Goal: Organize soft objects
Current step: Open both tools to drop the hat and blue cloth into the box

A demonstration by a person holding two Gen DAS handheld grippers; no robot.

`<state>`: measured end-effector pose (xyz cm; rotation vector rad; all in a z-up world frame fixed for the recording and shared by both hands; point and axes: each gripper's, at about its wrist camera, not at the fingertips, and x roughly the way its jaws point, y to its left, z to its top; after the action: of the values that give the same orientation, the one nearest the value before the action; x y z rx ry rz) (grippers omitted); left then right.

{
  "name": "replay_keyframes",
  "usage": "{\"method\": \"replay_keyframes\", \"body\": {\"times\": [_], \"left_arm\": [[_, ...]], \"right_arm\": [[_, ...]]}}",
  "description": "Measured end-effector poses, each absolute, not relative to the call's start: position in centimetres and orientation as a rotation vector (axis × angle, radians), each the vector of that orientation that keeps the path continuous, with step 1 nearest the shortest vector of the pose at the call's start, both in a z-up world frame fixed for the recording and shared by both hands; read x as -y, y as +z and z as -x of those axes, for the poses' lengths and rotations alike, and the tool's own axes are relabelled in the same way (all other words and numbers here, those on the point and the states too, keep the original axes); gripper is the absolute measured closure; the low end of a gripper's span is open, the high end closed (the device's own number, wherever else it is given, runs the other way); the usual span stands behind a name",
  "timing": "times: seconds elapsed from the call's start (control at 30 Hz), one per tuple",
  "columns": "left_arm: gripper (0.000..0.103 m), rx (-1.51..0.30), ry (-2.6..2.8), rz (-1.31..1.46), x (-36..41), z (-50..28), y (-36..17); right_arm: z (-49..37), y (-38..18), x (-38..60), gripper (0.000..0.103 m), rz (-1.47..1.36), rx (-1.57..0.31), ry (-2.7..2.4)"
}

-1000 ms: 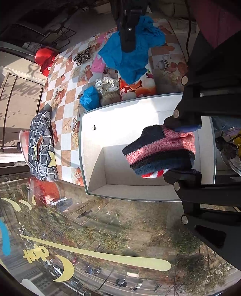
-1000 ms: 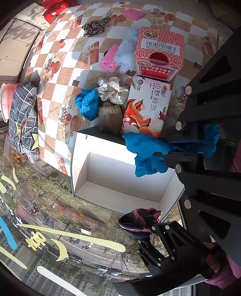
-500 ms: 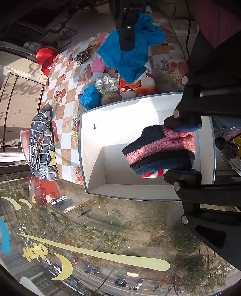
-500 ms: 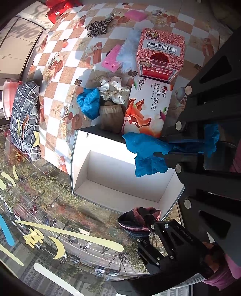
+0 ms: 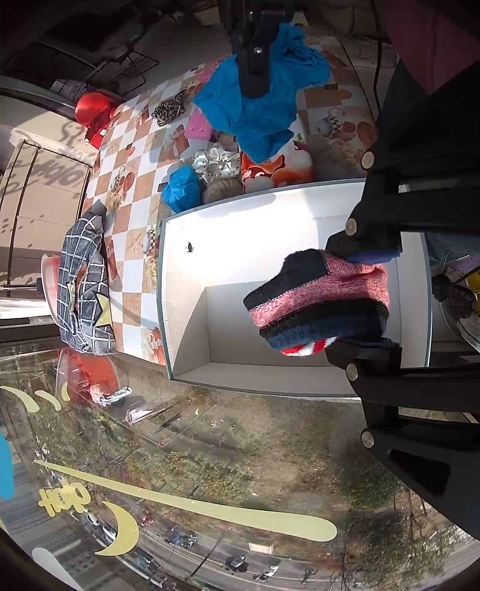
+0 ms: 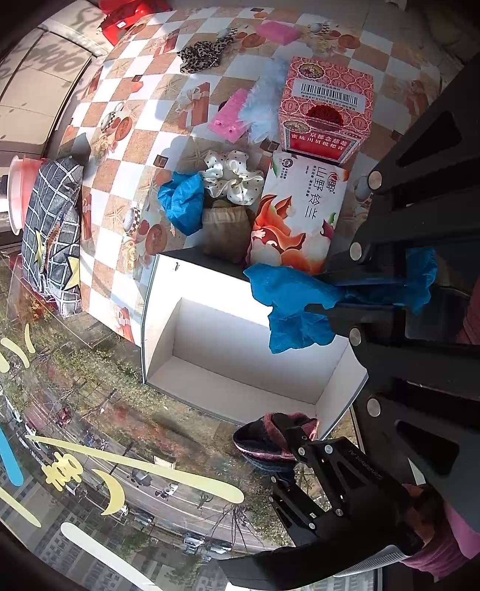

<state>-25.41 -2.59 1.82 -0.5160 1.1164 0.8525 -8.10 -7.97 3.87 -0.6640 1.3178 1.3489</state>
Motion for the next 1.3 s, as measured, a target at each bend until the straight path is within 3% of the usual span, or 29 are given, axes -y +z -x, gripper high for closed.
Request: {"method": "replay_keyframes", "body": {"times": [0.83, 0.93, 0.97, 1.0, 1.03, 1.07, 1.1, 1.17, 1.2, 1.3], "left_arm": [[0.066, -1.135, 0.909, 0.594, 1.0, 27.0, -0.3], [0.047, -1.12, 0.903, 0.592, 1.1, 27.1, -0.2], [0.033, -1.117, 0.9, 0.589, 1.2, 27.1, -0.1], [0.022, -1.102, 0.904, 0.579, 1.4, 27.1, 0.0], [0.02, -1.084, 0.907, 0.571, 1.5, 27.2, 0.3], [0.019, -1.07, 0.905, 0.569, 1.6, 27.2, 0.4], [0.017, -1.066, 0.897, 0.576, 1.6, 27.1, 0.5], [0.012, -1.048, 0.878, 0.612, 1.5, 27.2, 0.7], [0.002, -1.041, 0.869, 0.632, 1.4, 27.3, 0.8], [0.0, -1.02, 0.851, 0.661, 1.4, 27.3, 1.0]], "right_arm": [[13.4, 3.8, 0.5, 0.096, 0.775, -1.296, 1.462], [13.8, 3.6, 0.1, 0.095, 0.779, -1.309, 1.47], [13.8, 3.6, -0.1, 0.095, 0.778, -1.318, 1.469], [13.8, 3.6, -0.2, 0.09, 0.777, -1.326, 1.462], [13.7, 3.5, -0.2, 0.083, 0.778, -1.332, 1.45], [13.5, 3.5, -0.3, 0.061, 0.777, -1.335, 1.436], [13.3, 3.6, -0.2, 0.03, 0.767, -1.337, 1.426], [12.7, 3.9, -0.1, 0.004, 0.737, -1.343, 1.409], [12.4, 4.0, 0.0, 0.003, 0.733, -1.339, 1.391], [11.5, 4.3, 0.1, 0.001, 0.69, -1.369, 1.384]]}}
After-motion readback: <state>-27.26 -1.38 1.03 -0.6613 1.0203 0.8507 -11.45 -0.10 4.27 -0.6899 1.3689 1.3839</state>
